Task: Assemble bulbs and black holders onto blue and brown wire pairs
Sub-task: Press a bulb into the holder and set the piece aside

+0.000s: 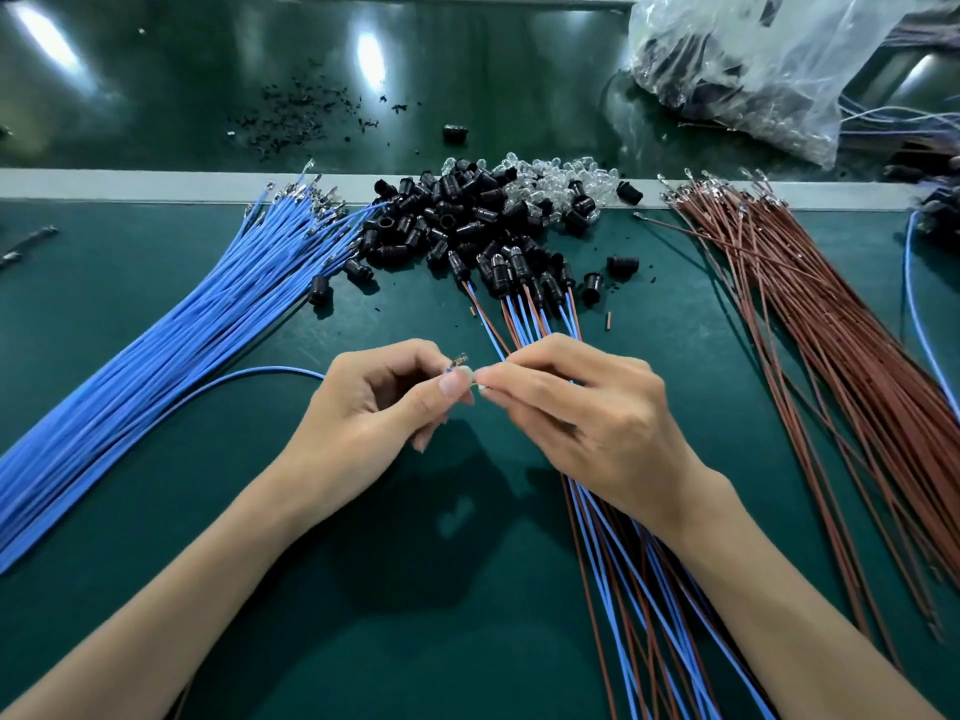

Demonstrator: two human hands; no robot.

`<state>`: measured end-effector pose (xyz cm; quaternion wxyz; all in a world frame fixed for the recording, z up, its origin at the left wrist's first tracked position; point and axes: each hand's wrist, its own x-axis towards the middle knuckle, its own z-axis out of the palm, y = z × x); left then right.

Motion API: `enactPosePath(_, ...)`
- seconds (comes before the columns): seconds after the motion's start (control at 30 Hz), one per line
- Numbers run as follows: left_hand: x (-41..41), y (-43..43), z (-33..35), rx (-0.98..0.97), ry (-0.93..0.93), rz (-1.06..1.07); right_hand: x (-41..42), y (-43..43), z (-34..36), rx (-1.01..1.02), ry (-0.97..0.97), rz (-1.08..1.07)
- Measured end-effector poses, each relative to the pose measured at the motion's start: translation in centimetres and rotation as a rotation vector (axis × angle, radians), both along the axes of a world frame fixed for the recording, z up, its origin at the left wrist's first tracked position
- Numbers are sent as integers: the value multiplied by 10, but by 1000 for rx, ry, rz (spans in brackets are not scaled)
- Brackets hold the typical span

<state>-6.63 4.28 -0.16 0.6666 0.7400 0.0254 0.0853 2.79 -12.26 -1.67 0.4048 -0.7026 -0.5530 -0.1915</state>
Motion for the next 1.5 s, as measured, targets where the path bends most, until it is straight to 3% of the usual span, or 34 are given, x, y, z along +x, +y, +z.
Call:
enactPosePath(0.17,-2,-6,-1,98,-79,16,-3,2,1,10,147,19)
enactPosePath(0.37,1,-5,-1,50,-111,83,-5,4,6,89,304,34)
enactPosePath(0.43,1,-5,-2,47,-127,82,-6,5,8,115,432,47)
enactPosePath(0.57,1,-4,-5,83,-178,96,-8,7,12,168,870,171)
enactPosePath(0.7,1,-1,-8,157,-217,104,-6,4,14,172,1066,212)
enactPosePath(1.07,2,0,-5,395,-296,118,-5,3,16,110,1019,176)
enactPosePath(1.5,1,1,-9,563,-367,122,-2,1,11,-23,735,104)
